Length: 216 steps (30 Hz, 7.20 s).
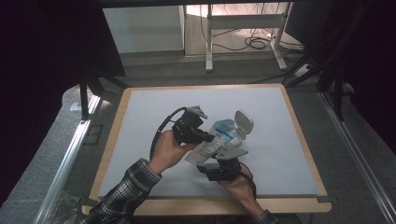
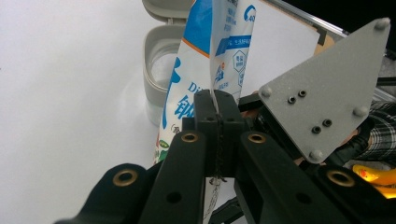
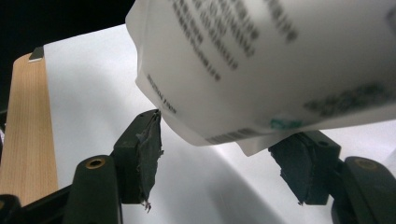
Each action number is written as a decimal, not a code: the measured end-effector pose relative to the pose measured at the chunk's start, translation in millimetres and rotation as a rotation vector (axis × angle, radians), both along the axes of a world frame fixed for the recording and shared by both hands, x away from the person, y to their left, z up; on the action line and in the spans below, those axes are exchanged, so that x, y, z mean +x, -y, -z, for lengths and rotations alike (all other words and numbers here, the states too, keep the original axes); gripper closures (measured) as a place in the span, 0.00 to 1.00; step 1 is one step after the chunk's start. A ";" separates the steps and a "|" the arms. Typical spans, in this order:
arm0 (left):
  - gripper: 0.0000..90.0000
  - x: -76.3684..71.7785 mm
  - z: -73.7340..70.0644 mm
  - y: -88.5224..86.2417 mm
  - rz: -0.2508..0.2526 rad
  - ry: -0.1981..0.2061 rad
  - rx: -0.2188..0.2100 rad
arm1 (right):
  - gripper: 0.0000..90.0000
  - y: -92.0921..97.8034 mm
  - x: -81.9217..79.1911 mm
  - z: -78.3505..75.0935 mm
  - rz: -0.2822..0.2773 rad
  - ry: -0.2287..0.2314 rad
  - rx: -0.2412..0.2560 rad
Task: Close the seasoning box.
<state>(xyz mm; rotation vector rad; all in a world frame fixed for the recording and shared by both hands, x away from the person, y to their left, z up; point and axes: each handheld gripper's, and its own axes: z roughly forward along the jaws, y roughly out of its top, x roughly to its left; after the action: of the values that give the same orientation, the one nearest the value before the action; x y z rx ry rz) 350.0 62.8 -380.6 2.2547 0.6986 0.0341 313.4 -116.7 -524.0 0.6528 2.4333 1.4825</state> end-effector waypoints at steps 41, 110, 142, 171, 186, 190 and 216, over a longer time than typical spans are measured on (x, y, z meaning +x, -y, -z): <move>1.00 -3.6 -25.0 4.6 0.011 0.045 -0.018 | 0.63 -2.2 -1.3 -3.3 0.074 0.069 0.088; 0.99 34.3 -15.9 42.5 0.041 -0.044 0.113 | 0.65 -15.2 -6.6 -9.8 -0.092 -0.130 0.224; 0.99 40.4 -16.1 50.3 0.051 -0.068 0.146 | 0.65 -16.9 -6.9 -16.4 -0.105 -0.152 0.261; 0.98 43.0 -16.9 55.2 0.055 -0.075 0.162 | 0.65 -17.0 -5.6 -20.3 -0.116 -0.142 0.275; 0.97 44.0 -17.2 55.6 0.058 -0.082 0.173 | 0.65 -17.2 -5.0 -21.1 -0.120 -0.139 0.282; 0.96 44.2 -17.1 56.0 0.059 -0.082 0.173 | 0.65 -17.1 -5.0 -21.4 -0.121 -0.140 0.284; 0.93 45.8 -17.3 58.1 0.061 -0.085 0.185 | 0.65 -16.4 -4.3 -24.0 -0.126 -0.146 0.302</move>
<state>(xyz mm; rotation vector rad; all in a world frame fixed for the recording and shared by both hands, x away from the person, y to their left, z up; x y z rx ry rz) 395.8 4.7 -363.4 2.4655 0.6950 -0.0286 309.1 -100.3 -499.9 0.6974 2.4163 1.9418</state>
